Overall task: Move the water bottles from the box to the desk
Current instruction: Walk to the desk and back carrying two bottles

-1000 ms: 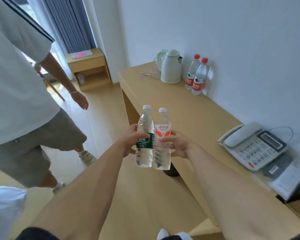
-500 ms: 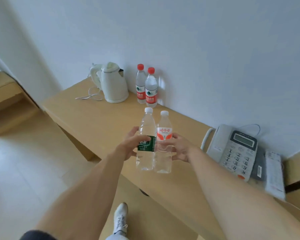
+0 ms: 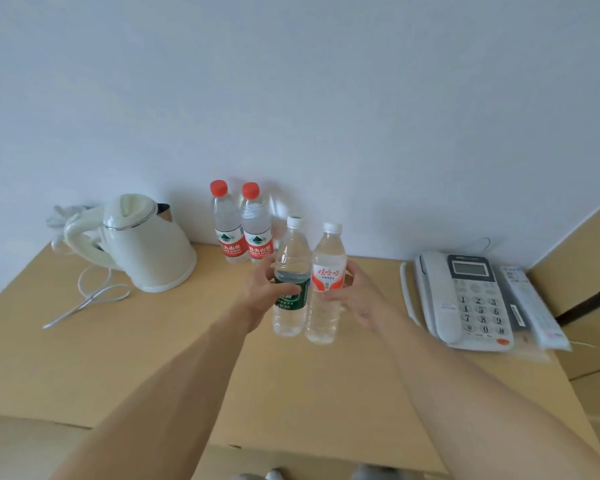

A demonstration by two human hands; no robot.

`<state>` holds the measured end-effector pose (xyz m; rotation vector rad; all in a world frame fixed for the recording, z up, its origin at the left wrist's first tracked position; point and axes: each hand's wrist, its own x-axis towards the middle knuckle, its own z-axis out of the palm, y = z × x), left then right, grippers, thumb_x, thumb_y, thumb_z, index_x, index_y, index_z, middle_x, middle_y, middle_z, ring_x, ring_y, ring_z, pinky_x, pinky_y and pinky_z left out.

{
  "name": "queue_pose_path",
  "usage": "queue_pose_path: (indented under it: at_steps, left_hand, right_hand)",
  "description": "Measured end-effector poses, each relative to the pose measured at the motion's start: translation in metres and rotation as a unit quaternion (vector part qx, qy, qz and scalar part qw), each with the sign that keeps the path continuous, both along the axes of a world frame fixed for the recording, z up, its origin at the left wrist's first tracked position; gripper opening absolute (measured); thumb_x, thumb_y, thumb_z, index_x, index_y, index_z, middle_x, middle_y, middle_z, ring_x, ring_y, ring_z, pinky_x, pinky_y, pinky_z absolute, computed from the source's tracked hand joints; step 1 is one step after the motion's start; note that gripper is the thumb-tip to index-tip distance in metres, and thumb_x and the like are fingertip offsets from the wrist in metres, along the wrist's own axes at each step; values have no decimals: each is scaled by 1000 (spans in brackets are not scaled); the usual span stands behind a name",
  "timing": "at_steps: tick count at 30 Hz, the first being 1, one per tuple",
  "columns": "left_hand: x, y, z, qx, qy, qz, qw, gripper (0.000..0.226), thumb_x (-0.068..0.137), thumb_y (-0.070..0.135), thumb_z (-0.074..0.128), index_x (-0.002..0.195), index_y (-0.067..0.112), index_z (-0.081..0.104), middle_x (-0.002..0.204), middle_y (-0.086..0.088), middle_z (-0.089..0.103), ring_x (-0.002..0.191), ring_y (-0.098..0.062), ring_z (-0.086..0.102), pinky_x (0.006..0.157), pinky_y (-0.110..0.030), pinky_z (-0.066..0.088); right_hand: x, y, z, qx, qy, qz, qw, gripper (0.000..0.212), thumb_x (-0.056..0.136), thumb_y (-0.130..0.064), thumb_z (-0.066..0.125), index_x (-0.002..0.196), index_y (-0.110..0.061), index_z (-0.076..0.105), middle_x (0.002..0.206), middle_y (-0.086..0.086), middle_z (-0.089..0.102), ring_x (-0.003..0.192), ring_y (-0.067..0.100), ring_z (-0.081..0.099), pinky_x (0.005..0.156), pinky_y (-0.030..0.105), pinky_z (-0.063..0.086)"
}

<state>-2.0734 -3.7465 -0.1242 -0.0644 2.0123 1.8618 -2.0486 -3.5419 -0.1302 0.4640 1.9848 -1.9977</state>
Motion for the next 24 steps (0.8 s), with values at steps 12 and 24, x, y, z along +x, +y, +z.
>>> queue_pose_path:
  at_steps: [12, 24]
  left_hand:
    - [-43, -5, 3, -123, 113, -44, 985, 83, 67, -5, 82, 136, 24, 48, 108, 7, 69, 100, -4, 65, 85, -27, 52]
    - [-42, 0, 2, -240, 222, -57, 943, 98, 66, 19, 88, 147, 29, 34, 119, 8, 62, 101, -12, 60, 72, -17, 43]
  right_hand:
    - [-33, -7, 7, 246, 131, 15, 960, 65, 63, -11, 90, 115, -24, 53, 99, -10, 67, 101, 18, 64, 92, 47, 53]
    - [-35, -2, 7, 267, 142, 26, 953, 70, 65, -13, 90, 119, -30, 49, 107, -13, 64, 108, 13, 61, 95, 47, 52]
